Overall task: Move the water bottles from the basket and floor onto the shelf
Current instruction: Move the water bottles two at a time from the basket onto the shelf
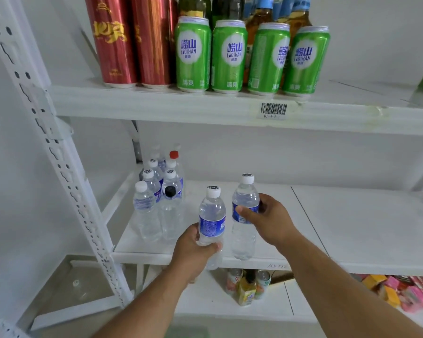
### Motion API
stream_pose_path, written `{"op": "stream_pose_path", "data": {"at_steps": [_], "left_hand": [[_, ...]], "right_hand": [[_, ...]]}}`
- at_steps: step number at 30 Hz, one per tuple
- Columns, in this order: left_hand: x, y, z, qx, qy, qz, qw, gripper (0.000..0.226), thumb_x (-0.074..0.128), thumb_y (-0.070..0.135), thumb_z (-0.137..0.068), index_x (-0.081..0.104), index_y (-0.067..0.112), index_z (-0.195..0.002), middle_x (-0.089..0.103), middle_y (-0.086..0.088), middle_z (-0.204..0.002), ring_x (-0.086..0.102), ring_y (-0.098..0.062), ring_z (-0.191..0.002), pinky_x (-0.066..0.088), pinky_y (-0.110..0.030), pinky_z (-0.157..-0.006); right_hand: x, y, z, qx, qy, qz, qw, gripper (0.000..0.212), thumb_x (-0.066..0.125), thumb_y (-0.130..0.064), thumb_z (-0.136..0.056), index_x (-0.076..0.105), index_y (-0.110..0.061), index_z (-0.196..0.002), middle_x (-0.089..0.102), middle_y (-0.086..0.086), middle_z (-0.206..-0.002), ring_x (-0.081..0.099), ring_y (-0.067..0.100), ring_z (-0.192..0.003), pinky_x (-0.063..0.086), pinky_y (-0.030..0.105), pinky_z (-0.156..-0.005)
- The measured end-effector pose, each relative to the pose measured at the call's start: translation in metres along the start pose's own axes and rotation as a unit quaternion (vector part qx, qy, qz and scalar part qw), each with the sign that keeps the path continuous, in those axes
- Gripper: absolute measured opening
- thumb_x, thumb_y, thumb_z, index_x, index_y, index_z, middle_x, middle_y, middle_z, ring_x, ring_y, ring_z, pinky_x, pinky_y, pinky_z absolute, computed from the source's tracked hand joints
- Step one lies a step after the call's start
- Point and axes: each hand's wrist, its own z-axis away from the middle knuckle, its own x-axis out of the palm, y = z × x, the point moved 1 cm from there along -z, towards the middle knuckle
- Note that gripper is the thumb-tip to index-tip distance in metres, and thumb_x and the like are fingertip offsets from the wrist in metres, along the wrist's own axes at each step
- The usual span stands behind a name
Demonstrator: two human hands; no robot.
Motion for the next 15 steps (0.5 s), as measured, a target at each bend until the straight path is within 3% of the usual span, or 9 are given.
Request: {"op": "stream_pose_path", "data": {"at_steps": [4,10,15], "left_hand": [[0.008,-0.001,-0.026,0.008,0.003,-0.007,1.0,0.038,0.085,0.022,-0.071,0.058,0.04,-0.092,0.065,0.029,-0.084,0.055,0.028,-0.074,0.04,0.003,-0.054],[0.029,0.003,-0.068,0.001,0.033,-0.015,0.999,0.043,0.082,0.025,-0.073,0.053,0.04,-0.102,0.059,0.031,-0.097,0.052,0.029,-0.08,0.04,-0.003,-0.059],[0.043,0.003,-0.112,-0.007,0.072,-0.019,0.997,0.042,0.082,0.023,-0.072,0.053,0.038,-0.098,0.064,0.024,-0.097,0.054,0.026,-0.078,0.039,0.002,-0.054]], "right_hand": [[-0.001,0.008,-0.024,-0.004,0.005,-0.013,1.0,0.022,0.078,-0.035,-0.081,0.065,-0.035,-0.1,0.071,-0.015,-0.095,0.067,0.006,-0.088,0.049,0.02,-0.07],[-0.003,0.025,-0.075,-0.019,-0.008,-0.03,0.999,0.014,0.078,-0.03,-0.081,0.07,-0.033,-0.091,0.073,-0.015,-0.084,0.067,0.003,-0.079,0.052,0.023,-0.073],[-0.003,0.04,-0.122,-0.037,-0.027,-0.03,0.998,0.011,0.077,-0.033,-0.081,0.07,-0.036,-0.089,0.071,-0.021,-0.081,0.062,-0.002,-0.072,0.045,0.016,-0.066]]}}
